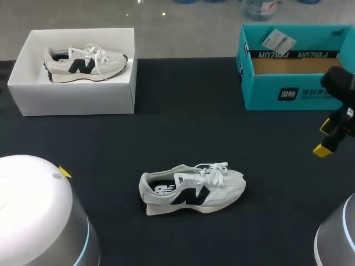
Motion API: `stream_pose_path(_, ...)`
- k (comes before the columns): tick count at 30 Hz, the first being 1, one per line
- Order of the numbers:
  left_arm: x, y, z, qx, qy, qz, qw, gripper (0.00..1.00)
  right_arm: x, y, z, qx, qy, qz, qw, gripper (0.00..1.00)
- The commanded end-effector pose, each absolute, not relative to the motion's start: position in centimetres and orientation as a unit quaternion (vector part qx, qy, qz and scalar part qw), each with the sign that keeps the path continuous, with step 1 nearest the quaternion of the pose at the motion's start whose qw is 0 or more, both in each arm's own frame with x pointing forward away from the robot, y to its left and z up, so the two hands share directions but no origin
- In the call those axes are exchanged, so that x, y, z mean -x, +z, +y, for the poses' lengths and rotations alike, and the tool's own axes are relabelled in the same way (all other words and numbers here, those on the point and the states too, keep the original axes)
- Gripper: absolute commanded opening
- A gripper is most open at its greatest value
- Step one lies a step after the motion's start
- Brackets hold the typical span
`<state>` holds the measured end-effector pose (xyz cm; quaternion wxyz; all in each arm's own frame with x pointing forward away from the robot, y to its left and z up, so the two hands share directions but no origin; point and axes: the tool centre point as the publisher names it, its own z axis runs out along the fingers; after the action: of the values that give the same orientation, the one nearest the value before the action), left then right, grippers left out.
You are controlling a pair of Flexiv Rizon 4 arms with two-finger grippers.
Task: Take the shoe out of the shoebox, open the shoe tongue, remove and reinsert the insole, then place the shoe into the shoebox
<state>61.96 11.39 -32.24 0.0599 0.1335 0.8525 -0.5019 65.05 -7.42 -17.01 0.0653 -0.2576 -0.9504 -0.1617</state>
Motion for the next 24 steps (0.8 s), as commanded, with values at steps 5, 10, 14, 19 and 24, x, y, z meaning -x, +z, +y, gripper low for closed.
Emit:
stream_pose_path(5, -61.5, -34.6, 10.6, -0.073, -0.523, 0.847, 0.057, 1.00, -65.3, -17.1, -7.3, 0.258, -0.160, -0.951, 0.067, 1.00)
stream_pose_path(10, -61.1, -35.4, 10.4, -0.053, -0.532, 0.842, 0.079, 1.00, -65.3, -17.1, -7.3, 0.258, -0.160, -0.951, 0.067, 1.00)
stream_pose_path(14, -61.0, -35.6, 10.2, -0.047, -0.535, 0.839, 0.091, 1.00, -65.3, -17.1, -7.3, 0.258, -0.160, -0.951, 0.067, 1.00)
stream_pose_path(19, -61.6, -36.1, 9.4, -0.045, -0.537, 0.837, 0.099, 1.00, -65.3, -17.1, -7.3, 0.258, -0.160, -0.951, 0.067, 1.00)
stream_pose_path(24, -62.7, -36.6, 8.7, -0.042, -0.536, 0.837, 0.107, 1.00, -65.3, -17.1, -7.3, 0.258, -0.160, -0.951, 0.067, 1.00)
